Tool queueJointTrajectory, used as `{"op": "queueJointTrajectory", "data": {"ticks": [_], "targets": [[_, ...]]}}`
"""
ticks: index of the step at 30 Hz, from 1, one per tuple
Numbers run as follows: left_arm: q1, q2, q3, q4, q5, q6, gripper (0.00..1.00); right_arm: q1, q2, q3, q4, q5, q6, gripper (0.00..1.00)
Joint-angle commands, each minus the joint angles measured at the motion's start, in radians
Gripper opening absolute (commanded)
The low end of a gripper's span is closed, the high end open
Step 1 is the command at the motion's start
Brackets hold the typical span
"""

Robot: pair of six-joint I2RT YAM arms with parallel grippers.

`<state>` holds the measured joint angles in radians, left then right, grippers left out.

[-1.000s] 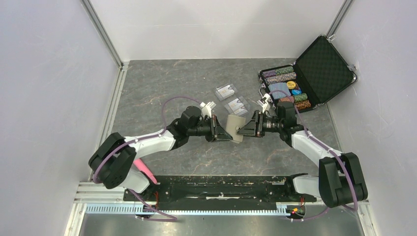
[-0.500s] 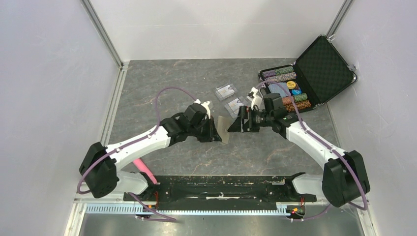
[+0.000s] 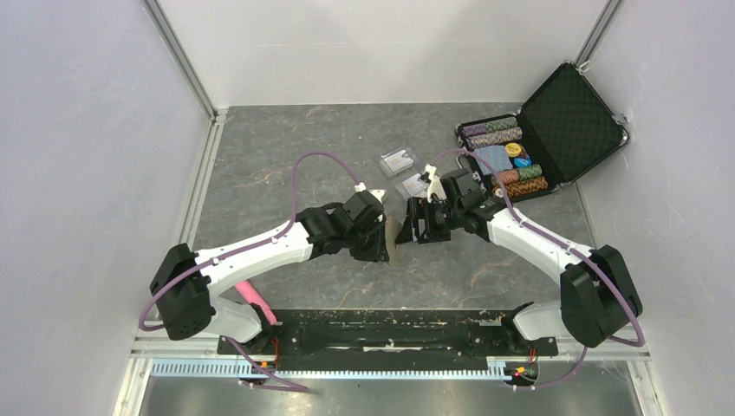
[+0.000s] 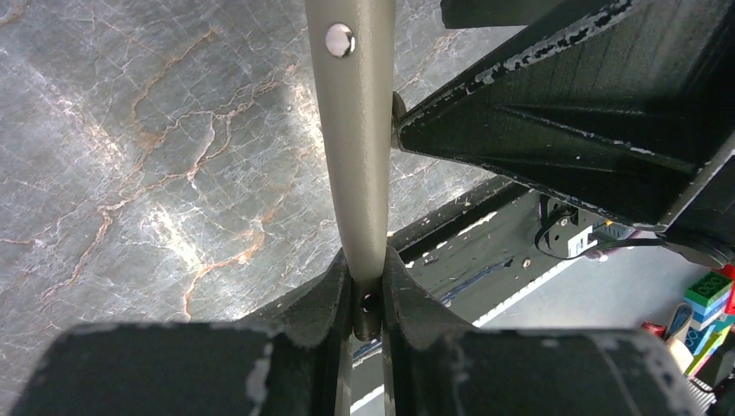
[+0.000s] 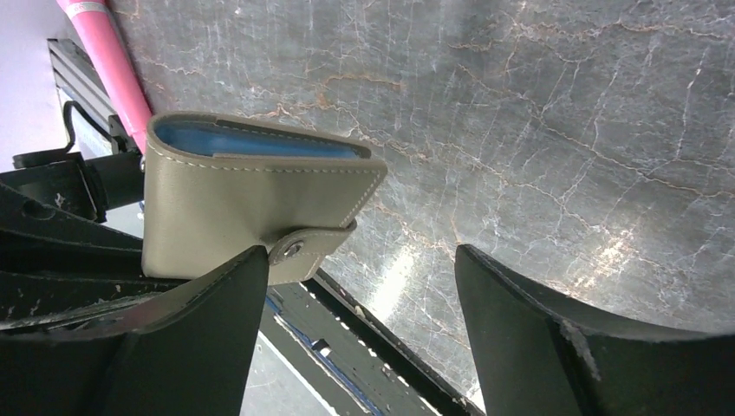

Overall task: Put the credit cards into the card holder
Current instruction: Open the card holder.

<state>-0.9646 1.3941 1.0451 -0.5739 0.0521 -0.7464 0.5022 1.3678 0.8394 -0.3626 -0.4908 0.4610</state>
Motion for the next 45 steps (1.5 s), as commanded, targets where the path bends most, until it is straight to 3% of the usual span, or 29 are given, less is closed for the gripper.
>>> {"op": "queueJointTrajectory", "data": {"ticks": [1, 6, 14, 18, 26, 31, 45], "targets": [[-0.009, -0.012, 0.054, -0.003, -0.033, 0.042, 0.02, 0.012, 0.019, 0.047, -0.048, 0.1, -0.026, 0.77], [-0.009, -0.026, 0.048, -0.004, -0.047, 0.023, 0.02, 0.019, 0.037, 0.053, -0.1, 0.131, -0.062, 0.62], [-0.009, -0.054, 0.005, 0.07, -0.043, -0.041, 0.02, 0.022, 0.03, 0.052, -0.194, 0.256, -0.134, 0.56], [-0.009, -0.027, 0.015, 0.037, -0.049, -0.039, 0.02, 0.021, -0.031, 0.086, -0.161, 0.202, -0.129, 0.6], [-0.009, 0.01, 0.022, 0.031, -0.042, -0.031, 0.02, 0.035, -0.049, 0.084, -0.006, -0.013, -0.026, 0.83], [-0.01, 0.023, 0.033, 0.031, -0.033, -0.024, 0.02, 0.061, 0.001, 0.094, -0.012, 0.0, -0.032, 0.82], [-0.009, 0.043, 0.066, 0.019, -0.018, -0.013, 0.02, 0.109, 0.107, 0.145, -0.158, 0.287, -0.08, 0.5]]}}
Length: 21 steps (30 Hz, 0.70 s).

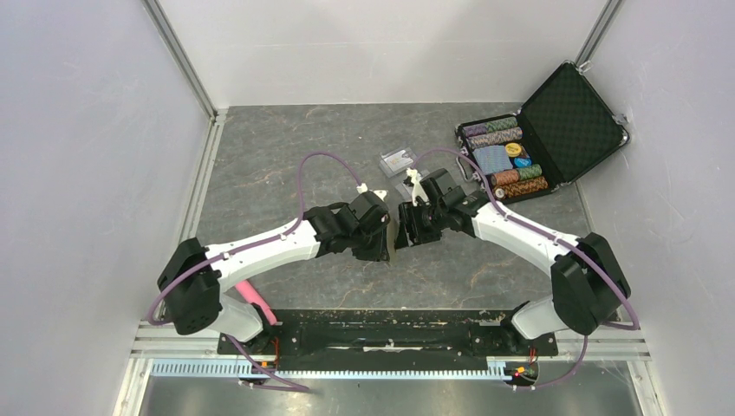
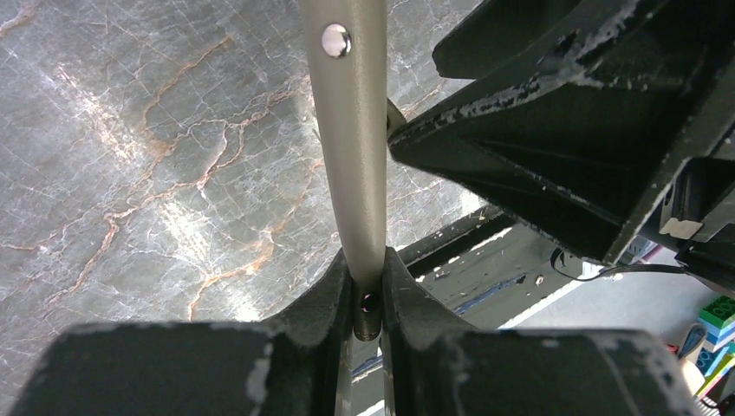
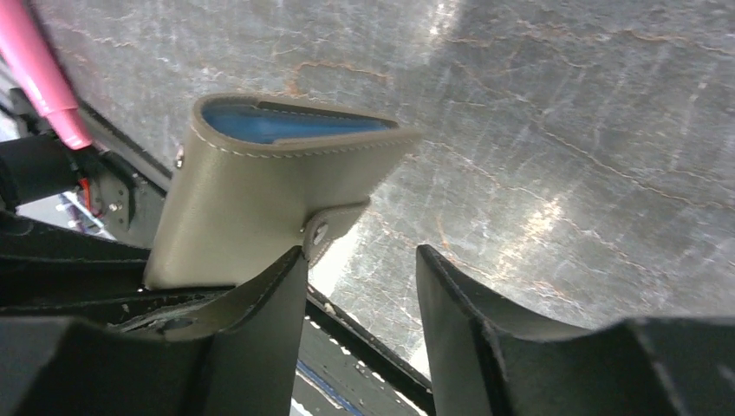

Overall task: Put the credit cards into the card holder
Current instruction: Open the card holder.

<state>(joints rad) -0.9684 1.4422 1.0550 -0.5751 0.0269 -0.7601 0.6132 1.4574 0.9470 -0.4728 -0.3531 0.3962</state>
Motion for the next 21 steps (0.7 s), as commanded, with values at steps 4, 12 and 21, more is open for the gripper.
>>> {"op": "queueJointTrajectory", "data": {"ticks": [4, 12, 21], "targets": [[-0.006, -0.004, 0.055, 0.02, 0.011, 0.0, 0.02, -0.001, 0.016, 0.044, -0.065, 0.204, -0.021, 0.49], [-0.005, 0.001, 0.043, 0.022, 0.008, -0.007, 0.02, -0.002, -0.023, 0.084, -0.075, 0.181, -0.054, 0.55], [0.003, -0.04, 0.014, 0.058, -0.005, -0.027, 0.02, -0.084, -0.068, -0.032, 0.031, -0.014, 0.01, 0.62]]}}
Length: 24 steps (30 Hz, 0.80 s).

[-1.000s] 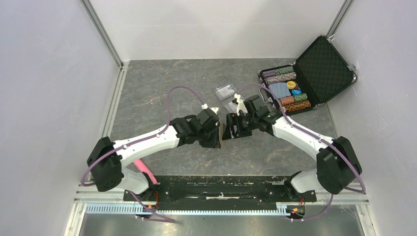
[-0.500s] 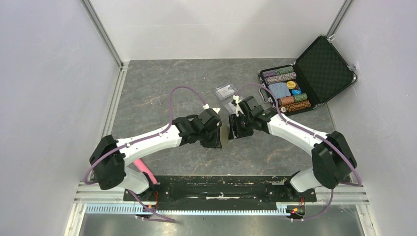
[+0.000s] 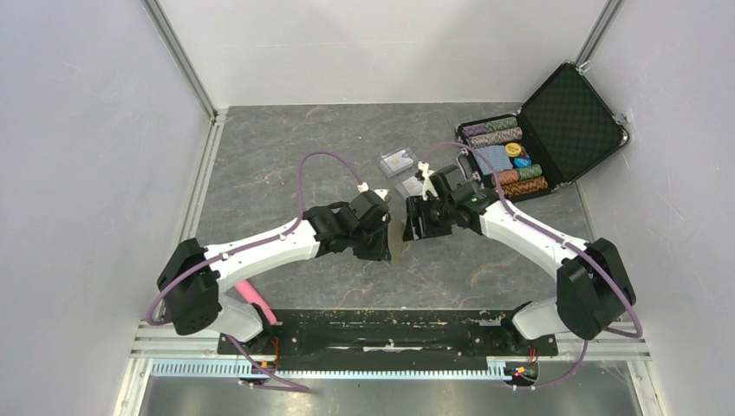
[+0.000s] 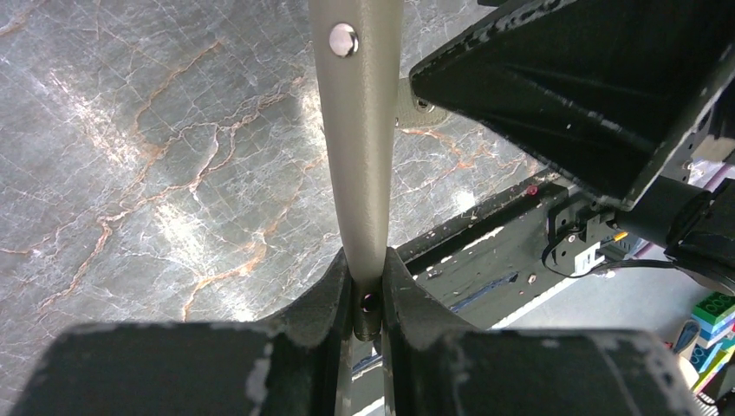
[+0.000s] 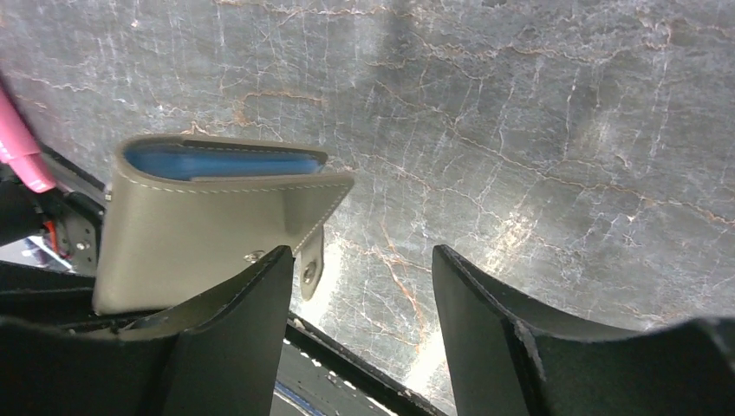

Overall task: Put the credit cards into the card holder
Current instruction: Open the card holder.

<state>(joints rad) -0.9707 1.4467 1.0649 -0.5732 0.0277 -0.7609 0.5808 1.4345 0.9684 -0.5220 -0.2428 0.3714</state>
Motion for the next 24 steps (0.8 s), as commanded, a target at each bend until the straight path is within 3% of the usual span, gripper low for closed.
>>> {"op": "queueJointTrajectory", "data": {"ticks": [1, 5, 12, 14, 18, 21, 22, 23, 24], "targets": [[0.005, -0.052, -0.009, 0.078, 0.004, -0.03, 0.02, -0.065, -0.05, -0.07, 0.106, -0.159, 0.045, 0.62], [0.012, -0.082, -0.055, 0.142, 0.032, -0.058, 0.02, -0.079, -0.043, -0.114, 0.171, -0.267, 0.077, 0.6], [0.015, -0.099, -0.077, 0.15, 0.034, -0.067, 0.02, -0.079, -0.041, -0.151, 0.233, -0.347, 0.108, 0.44], [0.016, -0.101, -0.078, 0.153, 0.034, -0.071, 0.02, -0.079, -0.034, -0.158, 0.242, -0.37, 0.109, 0.36], [0.017, -0.106, -0.082, 0.157, 0.029, -0.075, 0.02, -0.079, -0.036, -0.16, 0.246, -0.378, 0.11, 0.03], [0.017, -0.11, -0.087, 0.157, 0.022, -0.079, 0.02, -0.078, -0.051, -0.15, 0.245, -0.373, 0.106, 0.0], [0.017, -0.115, -0.089, 0.155, 0.017, -0.081, 0.05, -0.08, -0.057, -0.142, 0.245, -0.371, 0.101, 0.0], [0.018, -0.119, -0.089, 0.149, 0.005, -0.083, 0.16, -0.079, -0.065, -0.133, 0.244, -0.369, 0.094, 0.0], [0.019, -0.126, -0.089, 0.136, -0.009, -0.082, 0.38, -0.08, -0.076, -0.119, 0.244, -0.368, 0.086, 0.0]]}}
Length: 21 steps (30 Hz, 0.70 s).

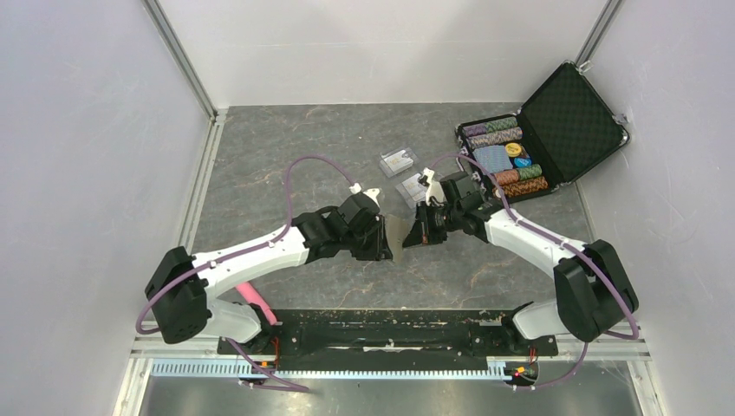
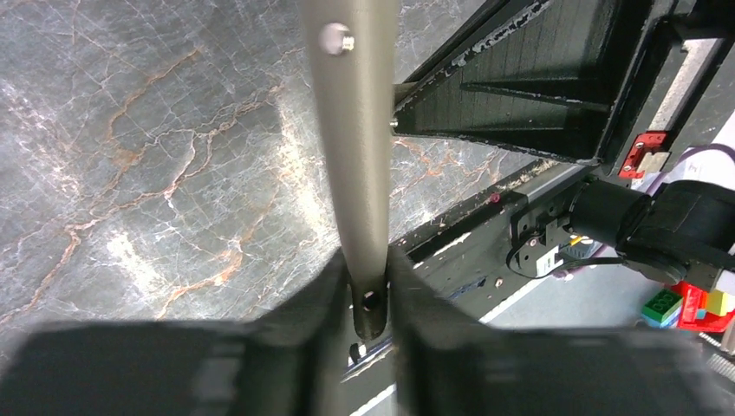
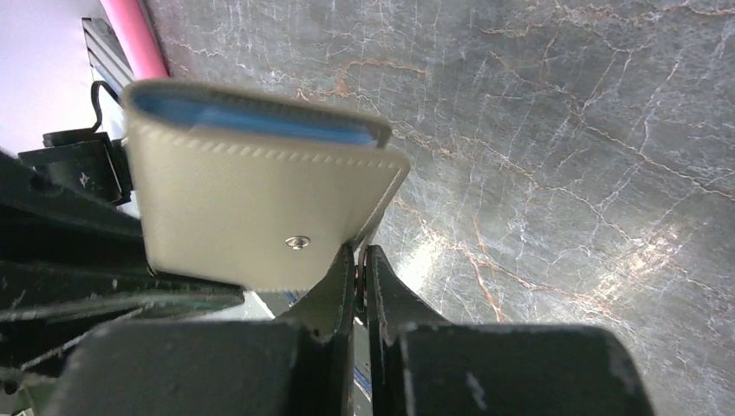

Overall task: Put the credit cards into the card holder
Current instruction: Open the card holder.

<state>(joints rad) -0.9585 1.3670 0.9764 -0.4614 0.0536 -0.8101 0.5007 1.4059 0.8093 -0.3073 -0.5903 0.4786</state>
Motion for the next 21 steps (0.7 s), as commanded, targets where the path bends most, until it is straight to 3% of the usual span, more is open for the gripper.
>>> {"op": "queueJointTrajectory", "data": {"ticks": [1, 2, 4, 7, 14, 21], "targets": [[0.01, -0.052, 0.0, 0.012, -0.048, -0.031, 0.54, 0.0, -0.057, 0.053, 0.028, -0.021, -0.033, 0.0], [0.014, -0.064, 0.001, -0.005, -0.063, -0.028, 0.7, 0.0, -0.069, 0.07, 0.029, -0.024, -0.046, 0.0], [0.029, -0.09, 0.001, -0.041, -0.109, -0.022, 0.86, -0.001, -0.09, 0.112, 0.029, -0.043, -0.08, 0.0], [0.08, -0.143, -0.012, -0.059, -0.121, 0.007, 0.99, -0.001, -0.118, 0.179, 0.028, -0.103, -0.147, 0.0], [0.233, -0.251, -0.037, -0.041, 0.005, 0.193, 1.0, 0.0, -0.126, 0.263, -0.027, -0.267, -0.263, 0.0], [0.294, -0.301, -0.033, 0.004, 0.132, 0.385, 1.0, -0.001, -0.126, 0.309, -0.076, -0.375, -0.34, 0.0]]}}
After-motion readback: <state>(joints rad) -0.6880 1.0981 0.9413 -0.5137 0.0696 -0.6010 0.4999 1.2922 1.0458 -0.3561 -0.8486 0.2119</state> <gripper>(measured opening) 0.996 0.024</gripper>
